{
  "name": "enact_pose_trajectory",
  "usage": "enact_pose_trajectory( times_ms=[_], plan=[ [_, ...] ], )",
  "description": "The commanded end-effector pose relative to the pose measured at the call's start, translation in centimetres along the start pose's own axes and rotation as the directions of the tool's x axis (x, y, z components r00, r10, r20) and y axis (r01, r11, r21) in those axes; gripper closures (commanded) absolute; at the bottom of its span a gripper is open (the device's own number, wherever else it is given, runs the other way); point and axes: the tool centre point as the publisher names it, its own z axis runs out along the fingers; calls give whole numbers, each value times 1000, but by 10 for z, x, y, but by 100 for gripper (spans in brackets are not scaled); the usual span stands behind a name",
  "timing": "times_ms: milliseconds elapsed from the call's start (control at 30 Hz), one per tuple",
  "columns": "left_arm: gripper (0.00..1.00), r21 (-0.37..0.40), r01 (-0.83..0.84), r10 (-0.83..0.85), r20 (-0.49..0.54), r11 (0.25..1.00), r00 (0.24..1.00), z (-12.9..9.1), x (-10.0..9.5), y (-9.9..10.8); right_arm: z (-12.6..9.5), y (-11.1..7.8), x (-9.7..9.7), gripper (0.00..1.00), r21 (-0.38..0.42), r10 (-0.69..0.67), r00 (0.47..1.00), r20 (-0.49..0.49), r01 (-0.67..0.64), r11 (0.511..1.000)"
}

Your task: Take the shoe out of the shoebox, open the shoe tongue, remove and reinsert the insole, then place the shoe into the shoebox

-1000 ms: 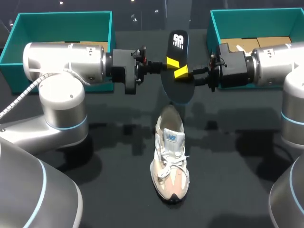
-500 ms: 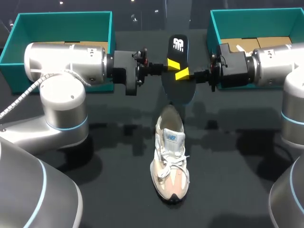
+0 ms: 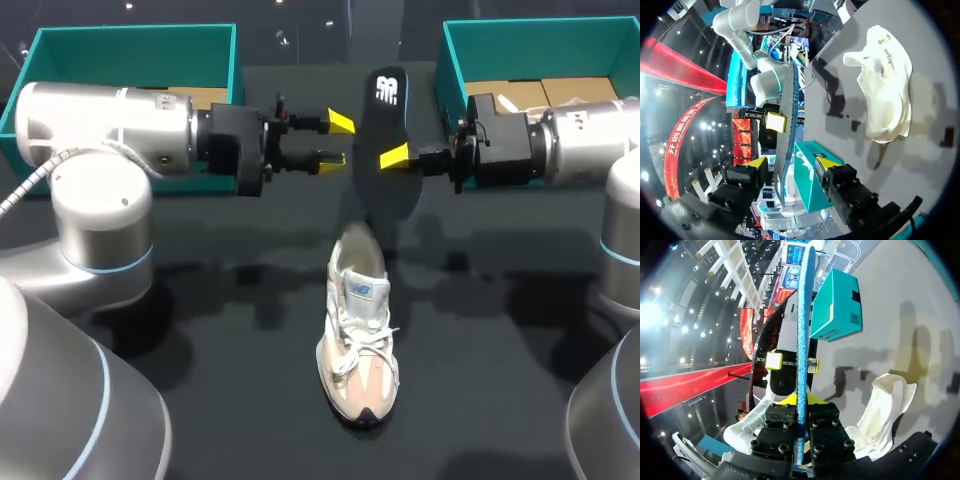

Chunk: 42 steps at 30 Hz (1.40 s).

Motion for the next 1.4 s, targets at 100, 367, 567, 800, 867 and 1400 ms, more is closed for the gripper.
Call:
enact_pose_trajectory(
  times_ms=[100,367,567,800,867,1400],
  plan=[
    [0,-62,16,-23,-114,998,993,-28,-5,-15,-8,-5,-5,100,-2,-24,999,-35,24,1000],
    [0,-62,16,-23,-114,998,993,-28,-5,-15,-8,-5,-5,100,-2,-24,999,-35,24,1000],
    [0,-127,71,-93,-176,989,980,-30,0,-14,-24,7,-4,100,-48,-86,996,-30,84,995],
    [0,-268,523,-587,-404,809,701,-52,18,-4,-34,16,-14,100,-53,-208,976,-59,205,977],
    [0,-373,559,-672,-401,740,622,-58,24,-5,-34,18,-16,100,-51,-255,965,-56,252,966],
    [0,-393,570,-693,-400,721,600,-57,26,-5,-29,21,-22,100,-29,-266,963,-48,265,964]
  ],
)
